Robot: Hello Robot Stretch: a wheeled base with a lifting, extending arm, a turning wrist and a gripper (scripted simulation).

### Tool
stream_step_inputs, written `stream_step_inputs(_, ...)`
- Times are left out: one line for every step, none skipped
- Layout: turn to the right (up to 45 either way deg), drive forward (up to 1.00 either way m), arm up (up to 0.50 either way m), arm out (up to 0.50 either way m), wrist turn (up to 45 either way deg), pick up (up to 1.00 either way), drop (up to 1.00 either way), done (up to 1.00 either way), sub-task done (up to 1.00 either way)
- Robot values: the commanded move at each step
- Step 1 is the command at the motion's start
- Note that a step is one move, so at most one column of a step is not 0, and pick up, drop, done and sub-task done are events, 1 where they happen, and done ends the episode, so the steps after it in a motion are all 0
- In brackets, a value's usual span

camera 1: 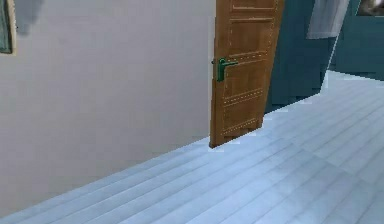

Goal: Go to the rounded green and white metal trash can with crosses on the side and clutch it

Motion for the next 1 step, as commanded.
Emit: stream_step_inputs(-45.0,0.0,0.0,0.0,0.0,0.0,0.0,0.0,0.0)
